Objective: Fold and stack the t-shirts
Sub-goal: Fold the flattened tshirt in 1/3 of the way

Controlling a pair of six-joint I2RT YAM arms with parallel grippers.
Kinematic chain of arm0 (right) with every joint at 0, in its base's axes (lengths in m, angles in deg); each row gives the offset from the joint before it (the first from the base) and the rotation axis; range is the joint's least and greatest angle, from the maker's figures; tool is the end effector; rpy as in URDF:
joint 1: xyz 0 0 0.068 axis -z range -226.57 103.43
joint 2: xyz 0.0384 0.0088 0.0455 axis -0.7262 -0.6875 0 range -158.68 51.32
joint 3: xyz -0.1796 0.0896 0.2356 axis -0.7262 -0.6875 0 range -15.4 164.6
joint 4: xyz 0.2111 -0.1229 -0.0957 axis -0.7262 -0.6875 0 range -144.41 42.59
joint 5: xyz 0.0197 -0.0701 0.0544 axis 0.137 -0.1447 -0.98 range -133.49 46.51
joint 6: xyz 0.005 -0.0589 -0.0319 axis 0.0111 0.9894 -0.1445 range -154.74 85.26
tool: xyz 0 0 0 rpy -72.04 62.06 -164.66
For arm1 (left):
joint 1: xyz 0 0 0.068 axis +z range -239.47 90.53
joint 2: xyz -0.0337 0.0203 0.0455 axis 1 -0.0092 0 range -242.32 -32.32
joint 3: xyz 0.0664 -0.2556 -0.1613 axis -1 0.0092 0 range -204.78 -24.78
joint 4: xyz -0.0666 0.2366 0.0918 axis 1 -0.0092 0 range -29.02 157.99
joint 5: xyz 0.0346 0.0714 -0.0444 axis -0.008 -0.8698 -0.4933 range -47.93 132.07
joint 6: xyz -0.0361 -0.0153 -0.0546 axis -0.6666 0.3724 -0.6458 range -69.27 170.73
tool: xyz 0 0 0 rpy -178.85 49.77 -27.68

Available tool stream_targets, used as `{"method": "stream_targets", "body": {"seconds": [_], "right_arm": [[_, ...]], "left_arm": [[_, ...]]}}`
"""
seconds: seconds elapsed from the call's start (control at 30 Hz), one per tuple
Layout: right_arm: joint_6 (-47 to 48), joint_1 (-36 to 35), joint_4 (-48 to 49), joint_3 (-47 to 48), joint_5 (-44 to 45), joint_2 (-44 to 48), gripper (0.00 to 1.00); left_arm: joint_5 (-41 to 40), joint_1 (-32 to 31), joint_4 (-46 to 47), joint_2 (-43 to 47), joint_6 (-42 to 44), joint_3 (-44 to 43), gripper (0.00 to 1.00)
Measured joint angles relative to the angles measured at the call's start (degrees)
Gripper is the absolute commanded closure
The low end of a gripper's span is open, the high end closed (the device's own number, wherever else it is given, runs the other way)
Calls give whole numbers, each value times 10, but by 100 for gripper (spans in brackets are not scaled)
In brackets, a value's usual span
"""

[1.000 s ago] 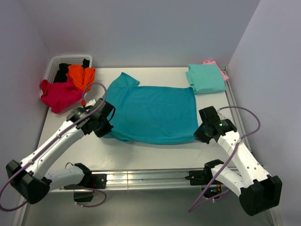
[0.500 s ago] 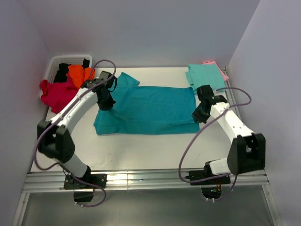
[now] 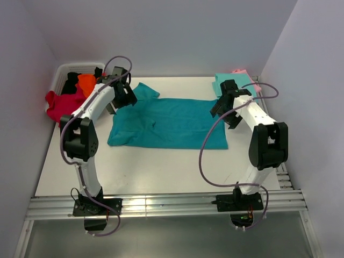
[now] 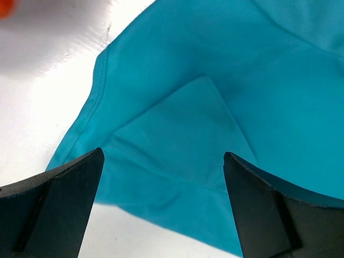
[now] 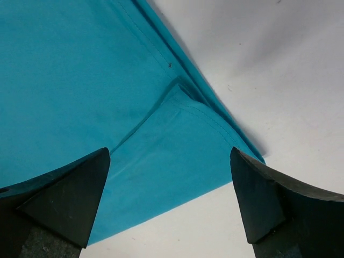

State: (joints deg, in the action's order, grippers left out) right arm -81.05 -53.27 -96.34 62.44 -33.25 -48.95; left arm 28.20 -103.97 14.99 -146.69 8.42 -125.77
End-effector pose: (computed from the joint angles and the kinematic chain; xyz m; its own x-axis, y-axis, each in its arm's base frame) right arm 0.3632 0.0332 0.2519 -0.6922 0.6351 -0.3427 0.6402 0.7596 0.1148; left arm 0.4371 -0.0997 0.2743 -0.7569 -0.4793 -0.4442 -0.4861 0.8673 -0.1074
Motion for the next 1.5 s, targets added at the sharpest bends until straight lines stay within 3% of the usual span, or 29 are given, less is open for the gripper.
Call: {"method": "stream_targets", "body": {"seconds": [0.2, 0.37, 0.47, 0.6, 0.7, 1.03, 1.33, 1.43, 1.47, 1.5], "right_arm": [[13, 0, -2, -36, 3, 124, 0], [4, 0, 2, -159, -22, 273, 0], [-7, 0, 12, -252, -54, 322, 2], [-19, 0, 37, -344, -94, 332, 3], [-25, -1, 56, -374, -110, 331, 3], [-17, 0, 127, -355, -90, 232, 4], [-1, 0, 152, -321, -61, 140, 38], [8, 0, 152, -302, -52, 118, 55], [11, 0, 153, -297, -50, 112, 64], [14, 0, 154, -293, -48, 108, 67]], "left_arm": [[-6, -2, -4, 143, -17, 52, 1], [-3, -2, 0, 321, -51, 208, 1], [9, -2, 15, 376, -73, 328, 2], [31, -10, 29, 384, -102, 459, 2], [38, -15, 33, 383, -116, 505, 2], [17, -15, 88, 287, -127, 458, 2], [11, -1, 121, 182, -127, 418, 5], [8, 5, 126, 166, -127, 415, 8], [9, 6, 129, 162, -127, 415, 10], [10, 8, 130, 162, -127, 414, 20]]}}
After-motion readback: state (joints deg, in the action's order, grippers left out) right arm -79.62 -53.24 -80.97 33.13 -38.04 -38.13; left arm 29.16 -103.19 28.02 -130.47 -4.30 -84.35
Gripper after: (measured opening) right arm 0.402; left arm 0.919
